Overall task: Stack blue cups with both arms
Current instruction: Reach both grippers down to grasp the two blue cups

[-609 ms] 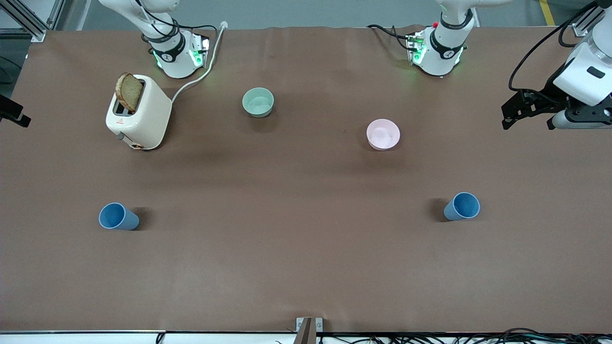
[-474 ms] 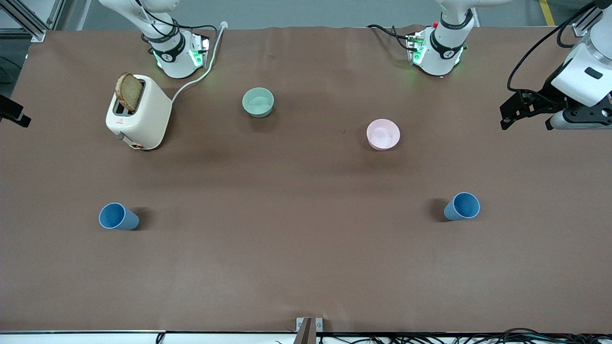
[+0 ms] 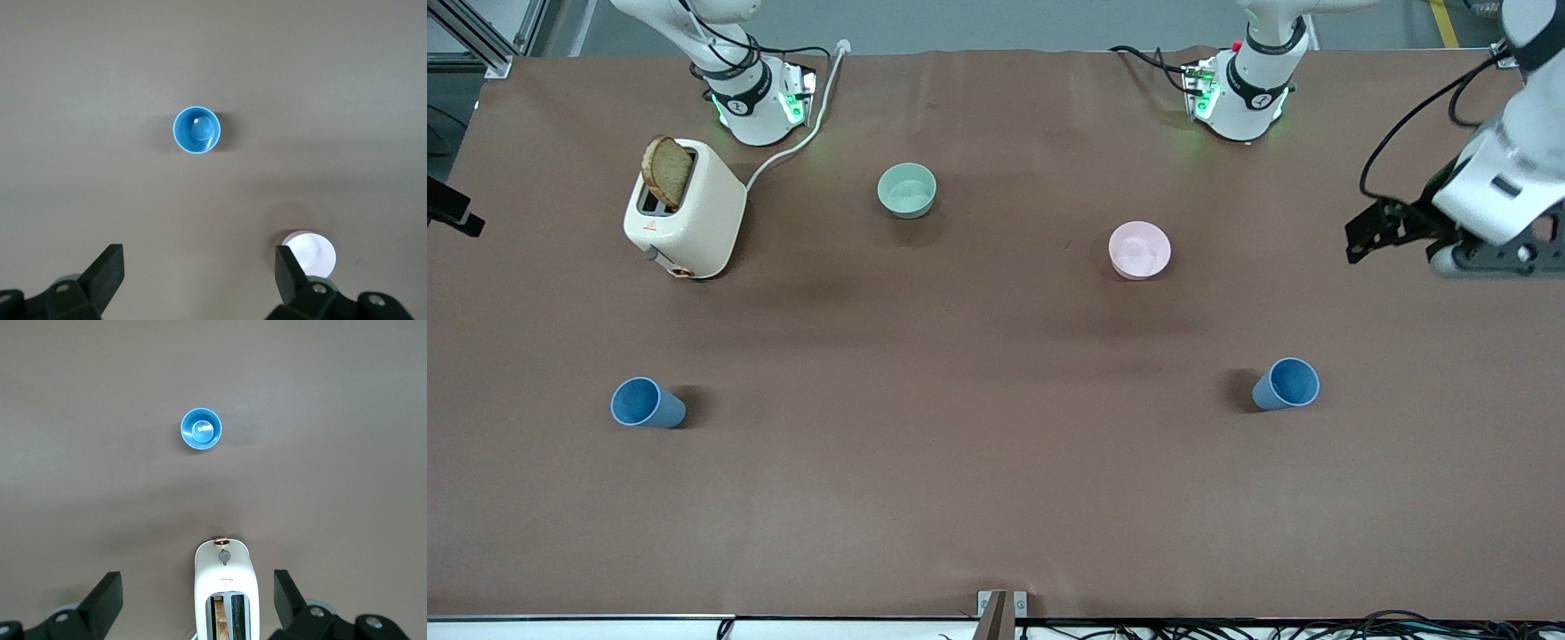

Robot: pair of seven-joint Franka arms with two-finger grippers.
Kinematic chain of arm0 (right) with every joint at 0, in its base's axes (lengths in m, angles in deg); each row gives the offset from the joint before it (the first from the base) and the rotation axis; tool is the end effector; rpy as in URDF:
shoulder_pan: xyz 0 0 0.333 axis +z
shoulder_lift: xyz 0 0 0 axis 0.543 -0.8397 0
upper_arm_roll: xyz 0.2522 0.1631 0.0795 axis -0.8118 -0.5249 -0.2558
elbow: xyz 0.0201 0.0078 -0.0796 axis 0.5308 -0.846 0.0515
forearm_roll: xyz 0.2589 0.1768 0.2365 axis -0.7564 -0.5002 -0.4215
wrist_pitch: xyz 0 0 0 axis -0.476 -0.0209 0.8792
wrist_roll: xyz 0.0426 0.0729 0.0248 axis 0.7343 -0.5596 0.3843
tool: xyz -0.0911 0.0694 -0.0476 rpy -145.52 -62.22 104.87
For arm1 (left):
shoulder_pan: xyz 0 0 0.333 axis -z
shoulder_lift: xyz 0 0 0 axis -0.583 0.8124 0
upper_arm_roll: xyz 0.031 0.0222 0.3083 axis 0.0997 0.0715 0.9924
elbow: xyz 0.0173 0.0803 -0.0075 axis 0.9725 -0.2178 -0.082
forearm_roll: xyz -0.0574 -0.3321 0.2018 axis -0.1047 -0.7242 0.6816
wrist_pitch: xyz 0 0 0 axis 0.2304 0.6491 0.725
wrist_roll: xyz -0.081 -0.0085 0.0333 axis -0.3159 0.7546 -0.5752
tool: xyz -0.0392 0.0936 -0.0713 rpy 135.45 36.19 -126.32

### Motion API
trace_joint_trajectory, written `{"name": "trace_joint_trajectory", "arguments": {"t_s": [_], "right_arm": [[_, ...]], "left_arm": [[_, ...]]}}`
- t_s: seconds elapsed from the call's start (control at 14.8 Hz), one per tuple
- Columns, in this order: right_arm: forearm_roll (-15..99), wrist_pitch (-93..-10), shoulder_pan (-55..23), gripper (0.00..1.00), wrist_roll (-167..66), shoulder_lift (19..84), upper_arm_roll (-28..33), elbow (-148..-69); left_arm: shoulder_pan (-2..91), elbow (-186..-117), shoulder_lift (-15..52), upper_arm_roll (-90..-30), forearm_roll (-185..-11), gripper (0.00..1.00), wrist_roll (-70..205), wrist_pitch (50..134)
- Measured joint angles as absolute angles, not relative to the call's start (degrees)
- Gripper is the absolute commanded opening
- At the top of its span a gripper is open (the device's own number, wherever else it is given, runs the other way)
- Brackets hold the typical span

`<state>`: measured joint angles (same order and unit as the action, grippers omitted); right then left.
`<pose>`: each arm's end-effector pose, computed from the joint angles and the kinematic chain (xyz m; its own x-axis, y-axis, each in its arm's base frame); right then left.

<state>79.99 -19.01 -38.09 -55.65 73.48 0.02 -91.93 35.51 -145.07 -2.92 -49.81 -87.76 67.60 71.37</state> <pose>0.5449 -0.0809 0.6419 0.9892 -0.1463 -0.0075 -0.1462 -0.9891 0.0176 0.5777 -0.0742 0.5468 0.9996 -0.0283 -0.0091 -0.0283 -0.9996 -0.0068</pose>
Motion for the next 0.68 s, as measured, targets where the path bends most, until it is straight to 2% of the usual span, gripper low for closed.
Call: {"name": "trace_joint_trajectory", "arguments": {"t_s": [0.34,0.68], "right_arm": [[79.98,-21.07,-38.11,1.0,-55.12,72.01,0.02,-92.73],[79.98,-33.56,-39.54,1.0,-48.9,60.32,0.08,-94.94]], "left_arm": [[35.32,-149.17,8.67,-49.76,-87.39,1.0,67.0,86.9],[31.22,-149.53,20.39,-49.53,-87.0,1.0,67.62,97.85]]}}
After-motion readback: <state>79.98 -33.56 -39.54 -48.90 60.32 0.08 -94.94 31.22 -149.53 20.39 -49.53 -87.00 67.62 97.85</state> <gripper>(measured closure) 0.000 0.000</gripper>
